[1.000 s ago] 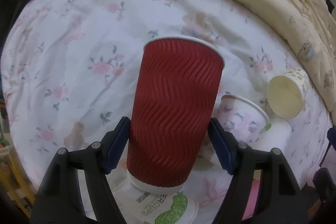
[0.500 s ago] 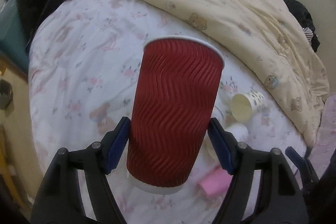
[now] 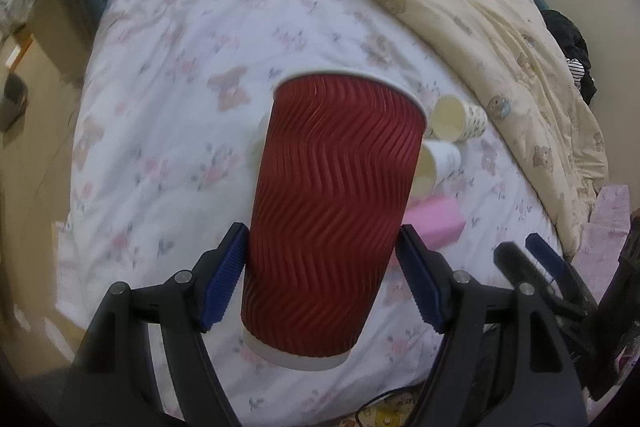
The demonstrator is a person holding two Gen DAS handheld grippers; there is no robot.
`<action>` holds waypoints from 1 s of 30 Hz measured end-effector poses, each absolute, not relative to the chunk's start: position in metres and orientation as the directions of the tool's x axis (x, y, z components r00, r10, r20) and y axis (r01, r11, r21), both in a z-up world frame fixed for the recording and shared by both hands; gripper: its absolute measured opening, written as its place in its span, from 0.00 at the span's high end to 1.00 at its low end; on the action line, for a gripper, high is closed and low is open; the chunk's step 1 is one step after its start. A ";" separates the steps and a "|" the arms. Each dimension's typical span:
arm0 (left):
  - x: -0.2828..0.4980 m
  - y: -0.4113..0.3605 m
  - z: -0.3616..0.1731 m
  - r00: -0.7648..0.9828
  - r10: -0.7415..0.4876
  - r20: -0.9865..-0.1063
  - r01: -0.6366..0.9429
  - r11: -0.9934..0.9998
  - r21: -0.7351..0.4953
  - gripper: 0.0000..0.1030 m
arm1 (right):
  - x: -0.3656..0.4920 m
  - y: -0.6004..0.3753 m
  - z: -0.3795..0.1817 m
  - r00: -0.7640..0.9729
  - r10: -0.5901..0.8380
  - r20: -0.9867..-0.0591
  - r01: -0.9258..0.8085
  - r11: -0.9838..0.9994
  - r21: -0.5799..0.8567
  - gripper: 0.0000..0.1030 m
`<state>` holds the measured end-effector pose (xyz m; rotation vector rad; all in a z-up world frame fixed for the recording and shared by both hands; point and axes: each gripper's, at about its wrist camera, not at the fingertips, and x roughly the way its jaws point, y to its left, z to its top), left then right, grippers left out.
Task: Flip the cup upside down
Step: 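Lift the red cup with the left gripper toward the right gripper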
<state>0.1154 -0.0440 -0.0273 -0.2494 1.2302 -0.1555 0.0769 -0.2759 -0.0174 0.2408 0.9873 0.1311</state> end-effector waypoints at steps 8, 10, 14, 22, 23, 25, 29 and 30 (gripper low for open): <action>0.075 -0.026 -0.078 0.245 -0.270 -0.931 -0.193 0.928 -0.320 0.30 | 0.058 -0.281 -0.034 0.513 0.243 -0.823 0.019 0.956 0.294 0.00; 0.069 -0.025 -0.089 0.231 -0.255 -0.939 -0.230 0.923 -0.307 0.30 | 0.057 -0.283 -0.037 0.504 0.246 -0.828 0.029 0.953 0.301 0.00; 0.064 -0.028 -0.110 0.190 -0.249 -0.950 -0.285 0.912 -0.296 0.30 | 0.060 -0.284 -0.039 0.500 0.250 -0.829 0.042 0.949 0.311 0.00; 0.060 -0.036 -0.140 0.132 -0.258 -0.957 -0.334 0.898 -0.288 0.29 | 0.065 -0.282 -0.049 0.464 0.245 -0.852 0.042 0.954 0.297 0.00; 0.060 -0.037 -0.140 0.133 -0.255 -0.958 -0.328 0.901 -0.286 0.29 | 0.065 -0.282 -0.050 0.462 0.245 -0.853 0.042 0.954 0.296 0.00; 0.062 -0.040 -0.140 0.121 -0.257 -0.959 -0.307 0.909 -0.283 0.28 | 0.066 -0.281 -0.050 0.459 0.249 -0.853 0.039 0.953 0.299 0.00; 0.061 -0.043 -0.137 0.105 -0.236 -0.966 -0.269 0.929 -0.256 0.09 | 0.066 -0.276 -0.051 0.447 0.264 -0.855 0.024 0.951 0.307 0.00; 0.061 -0.043 -0.136 0.108 -0.230 -0.967 -0.262 0.932 -0.251 0.09 | 0.066 -0.275 -0.051 0.447 0.265 -0.855 0.021 0.952 0.306 0.00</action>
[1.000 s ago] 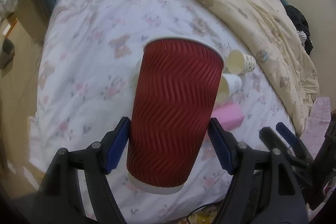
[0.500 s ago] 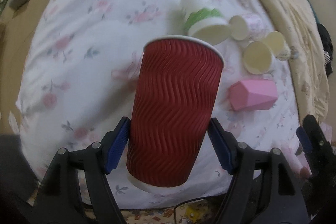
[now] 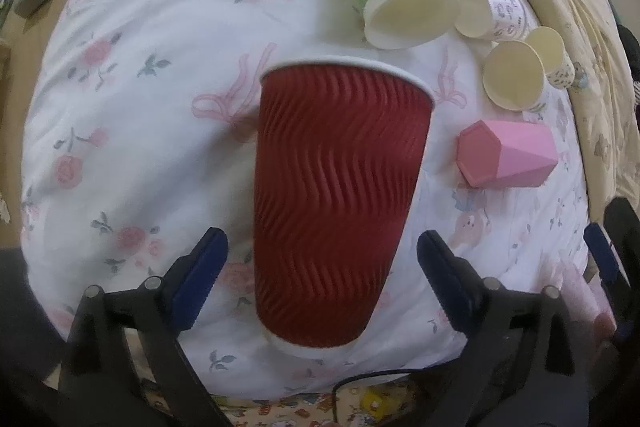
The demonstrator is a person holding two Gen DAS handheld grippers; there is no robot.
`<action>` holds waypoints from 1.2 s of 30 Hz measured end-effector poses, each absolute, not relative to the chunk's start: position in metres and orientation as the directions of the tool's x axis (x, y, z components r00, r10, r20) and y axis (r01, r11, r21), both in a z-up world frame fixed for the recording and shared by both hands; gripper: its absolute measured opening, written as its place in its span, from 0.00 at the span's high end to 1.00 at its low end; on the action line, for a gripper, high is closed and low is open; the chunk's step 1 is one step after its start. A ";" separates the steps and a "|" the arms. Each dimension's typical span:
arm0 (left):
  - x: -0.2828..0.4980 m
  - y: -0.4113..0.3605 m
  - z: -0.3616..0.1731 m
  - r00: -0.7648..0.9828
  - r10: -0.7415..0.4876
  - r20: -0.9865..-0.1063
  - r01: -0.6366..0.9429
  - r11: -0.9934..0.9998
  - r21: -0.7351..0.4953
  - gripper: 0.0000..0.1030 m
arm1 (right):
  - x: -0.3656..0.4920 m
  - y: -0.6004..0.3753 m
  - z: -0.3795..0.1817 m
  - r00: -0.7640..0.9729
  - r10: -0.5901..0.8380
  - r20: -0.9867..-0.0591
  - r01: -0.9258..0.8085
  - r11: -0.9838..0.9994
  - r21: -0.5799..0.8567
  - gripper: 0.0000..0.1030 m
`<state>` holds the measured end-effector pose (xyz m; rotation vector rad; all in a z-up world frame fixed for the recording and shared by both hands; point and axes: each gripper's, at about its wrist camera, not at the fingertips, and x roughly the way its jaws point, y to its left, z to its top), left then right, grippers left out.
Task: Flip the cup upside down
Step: 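Lift the red cup with the left gripper toward the right gripper, then close the right gripper on the red cup while the left gripper releases it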
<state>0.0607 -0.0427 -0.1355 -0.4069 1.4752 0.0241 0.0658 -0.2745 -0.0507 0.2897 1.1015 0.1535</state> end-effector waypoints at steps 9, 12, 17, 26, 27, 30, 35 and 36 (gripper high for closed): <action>0.042 -0.006 -0.079 0.258 -0.182 -0.949 -0.207 0.949 -0.238 0.09 | 0.062 -0.270 -0.048 0.456 0.287 -0.843 -0.002 0.947 0.321 0.00; 0.034 0.011 -0.059 0.328 -0.127 -0.936 -0.185 0.963 -0.196 0.09 | 0.056 -0.263 -0.042 0.473 0.274 -0.837 -0.037 0.956 0.293 0.00; 0.018 0.035 -0.036 0.421 -0.064 -0.905 -0.172 0.974 -0.148 0.09 | 0.046 -0.256 -0.034 0.484 0.306 -0.820 -0.070 0.947 0.312 0.00; 0.005 0.060 -0.037 0.503 -0.047 -0.863 -0.227 0.956 -0.185 0.09 | 0.027 -0.217 -0.048 0.388 0.322 -0.863 -0.133 0.947 0.293 0.00; 0.004 0.062 -0.039 0.502 -0.041 -0.864 -0.233 0.956 -0.180 0.09 | 0.026 -0.212 -0.053 0.363 0.337 -0.869 -0.138 0.941 0.308 0.00; 0.004 0.074 -0.042 0.492 -0.045 -0.870 -0.266 0.943 -0.199 0.09 | 0.023 -0.193 -0.069 0.293 0.369 -0.882 -0.161 0.928 0.335 0.01; -0.002 0.096 -0.042 0.493 -0.026 -0.870 -0.335 0.917 -0.217 0.09 | 0.024 -0.157 -0.096 0.189 0.381 -0.905 -0.192 0.918 0.346 0.01; -0.003 0.098 -0.044 0.485 -0.032 -0.874 -0.334 0.917 -0.219 0.09 | 0.025 -0.150 -0.101 0.171 0.378 -0.910 -0.200 0.918 0.343 0.01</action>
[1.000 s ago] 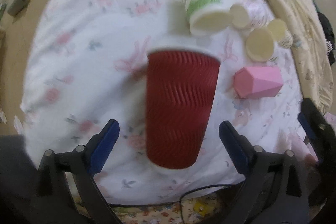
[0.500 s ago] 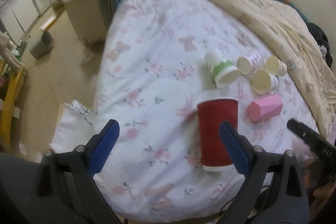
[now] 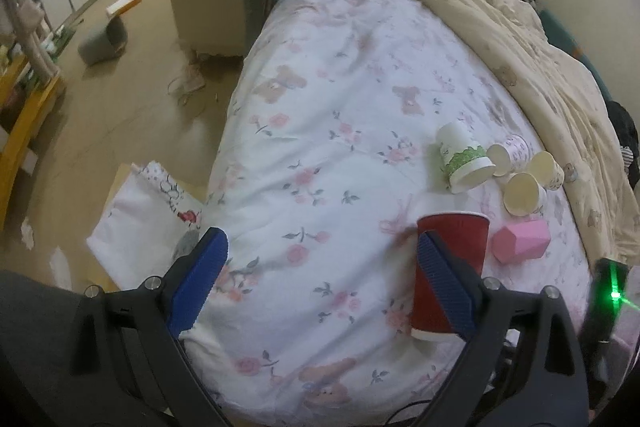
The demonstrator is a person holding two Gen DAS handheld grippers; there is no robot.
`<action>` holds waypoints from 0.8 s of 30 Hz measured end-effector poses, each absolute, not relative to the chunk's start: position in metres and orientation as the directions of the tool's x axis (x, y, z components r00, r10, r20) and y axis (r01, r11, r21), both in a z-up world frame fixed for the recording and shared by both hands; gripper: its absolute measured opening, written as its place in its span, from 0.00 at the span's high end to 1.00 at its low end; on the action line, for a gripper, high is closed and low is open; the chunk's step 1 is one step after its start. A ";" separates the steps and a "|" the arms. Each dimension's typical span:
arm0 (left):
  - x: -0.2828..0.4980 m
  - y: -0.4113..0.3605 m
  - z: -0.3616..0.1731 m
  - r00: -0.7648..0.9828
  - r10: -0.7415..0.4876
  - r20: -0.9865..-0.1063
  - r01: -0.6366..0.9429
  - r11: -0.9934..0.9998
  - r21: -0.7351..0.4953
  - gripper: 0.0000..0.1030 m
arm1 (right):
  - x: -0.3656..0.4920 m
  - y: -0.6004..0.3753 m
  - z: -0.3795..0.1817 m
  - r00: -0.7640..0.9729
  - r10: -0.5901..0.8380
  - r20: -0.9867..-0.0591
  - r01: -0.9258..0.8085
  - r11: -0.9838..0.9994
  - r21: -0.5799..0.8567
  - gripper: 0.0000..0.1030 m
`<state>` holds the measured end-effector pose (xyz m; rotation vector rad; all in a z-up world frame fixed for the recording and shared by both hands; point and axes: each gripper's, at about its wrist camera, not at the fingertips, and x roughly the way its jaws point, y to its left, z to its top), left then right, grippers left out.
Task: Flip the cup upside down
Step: 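Close the right gripper on the red cup while the left gripper releases it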
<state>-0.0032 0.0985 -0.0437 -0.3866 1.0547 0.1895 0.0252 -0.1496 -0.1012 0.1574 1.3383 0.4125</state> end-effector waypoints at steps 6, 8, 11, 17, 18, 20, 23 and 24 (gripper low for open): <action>-0.006 0.098 -0.053 0.441 -0.034 -0.897 -0.317 0.929 -0.192 0.09 | 0.036 -0.123 -0.125 0.113 0.348 -0.931 -0.216 0.923 0.319 0.11; -0.005 0.097 -0.057 0.420 -0.067 -0.905 -0.312 0.926 -0.213 0.09 | 0.042 -0.118 -0.131 0.098 0.342 -0.935 -0.222 0.923 0.315 0.14; -0.004 0.096 -0.060 0.406 -0.091 -0.909 -0.315 0.920 -0.233 0.09 | 0.046 -0.112 -0.139 0.085 0.331 -0.940 -0.223 0.926 0.305 0.15; -0.002 0.088 -0.057 0.413 -0.073 -0.908 -0.311 0.926 -0.216 0.09 | 0.047 -0.117 -0.141 0.075 0.347 -0.935 -0.216 0.921 0.325 0.30; -0.001 0.087 -0.058 0.413 -0.075 -0.908 -0.310 0.925 -0.217 0.09 | 0.047 -0.118 -0.139 0.076 0.353 -0.932 -0.220 0.918 0.330 0.30; 0.000 0.086 -0.057 0.411 -0.069 -0.909 -0.308 0.928 -0.210 0.09 | 0.045 -0.123 -0.135 0.084 0.359 -0.929 -0.230 0.915 0.333 0.31; 0.003 0.079 -0.057 0.411 -0.059 -0.910 -0.301 0.933 -0.197 0.09 | 0.045 -0.133 -0.124 0.103 0.390 -0.915 -0.237 0.903 0.358 0.31; 0.004 0.076 -0.057 0.411 -0.055 -0.910 -0.298 0.935 -0.191 0.09 | 0.044 -0.139 -0.118 0.113 0.401 -0.909 -0.238 0.899 0.367 0.31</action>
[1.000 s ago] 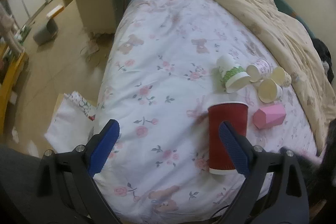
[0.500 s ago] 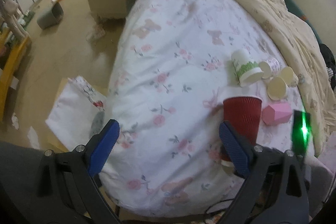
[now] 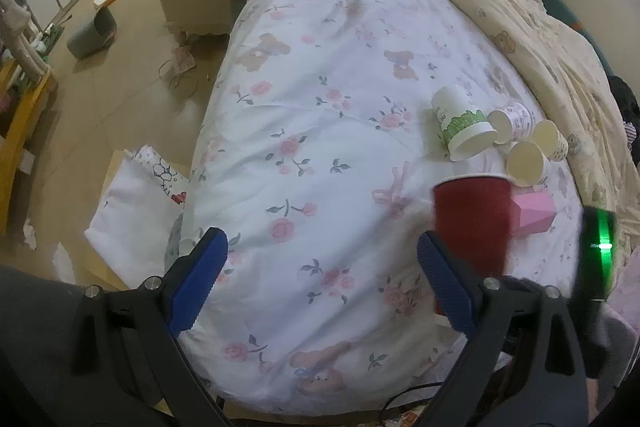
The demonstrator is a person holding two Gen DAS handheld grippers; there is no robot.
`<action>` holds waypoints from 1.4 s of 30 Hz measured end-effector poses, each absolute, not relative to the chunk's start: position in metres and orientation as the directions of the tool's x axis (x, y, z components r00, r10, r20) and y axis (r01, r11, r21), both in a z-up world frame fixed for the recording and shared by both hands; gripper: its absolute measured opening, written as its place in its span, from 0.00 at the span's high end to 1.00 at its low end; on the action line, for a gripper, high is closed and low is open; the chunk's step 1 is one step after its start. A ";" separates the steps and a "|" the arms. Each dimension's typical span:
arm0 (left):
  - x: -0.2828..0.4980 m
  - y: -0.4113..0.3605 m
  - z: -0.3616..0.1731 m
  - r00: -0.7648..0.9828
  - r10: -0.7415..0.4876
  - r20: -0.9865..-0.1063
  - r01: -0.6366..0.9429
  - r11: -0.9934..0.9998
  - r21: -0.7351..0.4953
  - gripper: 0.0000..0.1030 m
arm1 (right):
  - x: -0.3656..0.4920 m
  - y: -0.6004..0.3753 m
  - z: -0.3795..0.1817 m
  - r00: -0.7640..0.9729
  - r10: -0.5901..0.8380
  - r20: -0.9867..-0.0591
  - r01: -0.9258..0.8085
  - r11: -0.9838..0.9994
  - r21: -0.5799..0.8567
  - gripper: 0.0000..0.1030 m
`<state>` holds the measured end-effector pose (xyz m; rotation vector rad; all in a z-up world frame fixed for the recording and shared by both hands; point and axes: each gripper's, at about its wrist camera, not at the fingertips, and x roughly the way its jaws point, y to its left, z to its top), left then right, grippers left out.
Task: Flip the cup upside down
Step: 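Close the right gripper on the red cup while the left gripper releases it, then rotate the red cup with the right gripper until its open rim faces down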
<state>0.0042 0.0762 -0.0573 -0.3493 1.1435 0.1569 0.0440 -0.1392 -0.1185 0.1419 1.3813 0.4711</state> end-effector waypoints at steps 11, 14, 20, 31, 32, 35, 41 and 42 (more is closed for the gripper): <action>0.018 0.026 -0.057 0.413 -0.075 -0.908 -0.170 0.973 -0.158 0.09 | 0.034 -0.194 -0.061 0.221 0.485 -0.846 -0.291 0.861 0.417 0.31; 0.021 0.019 -0.060 0.410 -0.088 -0.908 -0.158 0.973 -0.166 0.09 | 0.029 -0.209 -0.070 0.221 0.528 -0.820 -0.265 0.842 0.470 0.31; 0.025 0.025 -0.063 0.407 -0.137 -0.903 -0.188 0.955 -0.229 0.09 | 0.030 -0.205 -0.073 0.214 0.539 -0.815 -0.268 0.834 0.482 0.31; 0.026 0.011 -0.047 0.465 -0.239 -0.853 -0.099 0.943 -0.318 0.09 | 0.022 -0.174 -0.082 0.127 0.553 -0.823 -0.346 0.803 0.486 0.31; 0.027 0.010 -0.047 0.463 -0.247 -0.851 -0.091 0.942 -0.323 0.09 | 0.020 -0.171 -0.082 0.121 0.555 -0.823 -0.356 0.798 0.486 0.31; 0.028 0.006 -0.047 0.463 -0.242 -0.853 -0.093 0.944 -0.318 0.09 | 0.015 -0.165 -0.080 0.114 0.558 -0.822 -0.392 0.785 0.479 0.31; 0.031 0.021 -0.056 0.446 -0.228 -0.866 -0.166 0.929 -0.330 0.09 | 0.011 -0.165 -0.073 0.140 0.574 -0.807 -0.425 0.771 0.475 0.31; 0.031 0.022 -0.058 0.440 -0.217 -0.871 -0.175 0.931 -0.320 0.09 | 0.010 -0.164 -0.071 0.147 0.575 -0.805 -0.428 0.770 0.473 0.31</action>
